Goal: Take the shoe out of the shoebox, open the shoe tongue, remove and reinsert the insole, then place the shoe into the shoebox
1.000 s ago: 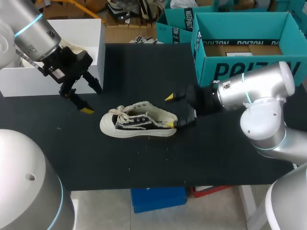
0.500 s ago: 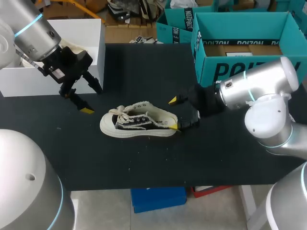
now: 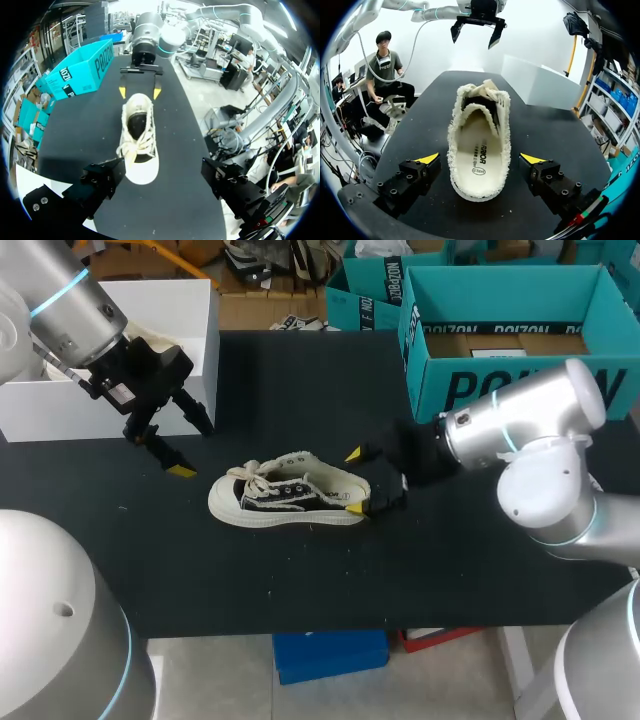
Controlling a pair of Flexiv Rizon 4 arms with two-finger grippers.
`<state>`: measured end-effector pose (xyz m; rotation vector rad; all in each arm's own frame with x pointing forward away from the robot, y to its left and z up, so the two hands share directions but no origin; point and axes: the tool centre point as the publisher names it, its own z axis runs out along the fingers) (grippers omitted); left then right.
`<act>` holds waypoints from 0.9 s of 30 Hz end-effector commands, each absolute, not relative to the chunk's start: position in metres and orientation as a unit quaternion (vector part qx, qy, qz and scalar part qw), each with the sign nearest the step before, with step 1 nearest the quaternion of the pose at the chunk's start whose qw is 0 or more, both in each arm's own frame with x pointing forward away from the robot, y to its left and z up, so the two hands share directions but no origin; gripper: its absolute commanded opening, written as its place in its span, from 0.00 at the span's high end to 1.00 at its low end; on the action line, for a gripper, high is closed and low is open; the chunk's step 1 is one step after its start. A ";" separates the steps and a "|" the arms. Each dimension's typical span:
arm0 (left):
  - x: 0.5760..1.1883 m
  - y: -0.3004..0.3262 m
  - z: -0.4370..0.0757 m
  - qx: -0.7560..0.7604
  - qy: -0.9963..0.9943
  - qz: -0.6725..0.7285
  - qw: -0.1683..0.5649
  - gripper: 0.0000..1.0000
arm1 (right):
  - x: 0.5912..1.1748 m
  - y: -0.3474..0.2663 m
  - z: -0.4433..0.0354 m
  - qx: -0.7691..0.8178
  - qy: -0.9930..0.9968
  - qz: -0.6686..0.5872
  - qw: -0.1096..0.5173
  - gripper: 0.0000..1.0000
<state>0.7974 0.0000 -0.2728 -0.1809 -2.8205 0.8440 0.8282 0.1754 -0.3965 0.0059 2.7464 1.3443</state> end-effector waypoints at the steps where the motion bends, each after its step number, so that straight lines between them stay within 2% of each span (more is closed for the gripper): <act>1: 0.797 0.000 -0.274 -0.062 -0.952 0.285 0.094 0.00 | 0.827 0.177 -0.400 0.007 0.901 0.432 0.038 0.00; 27: 0.797 0.000 -0.274 -0.062 -0.952 0.285 0.094 0.00 | 0.833 0.190 -0.427 0.029 0.904 0.425 0.023 0.00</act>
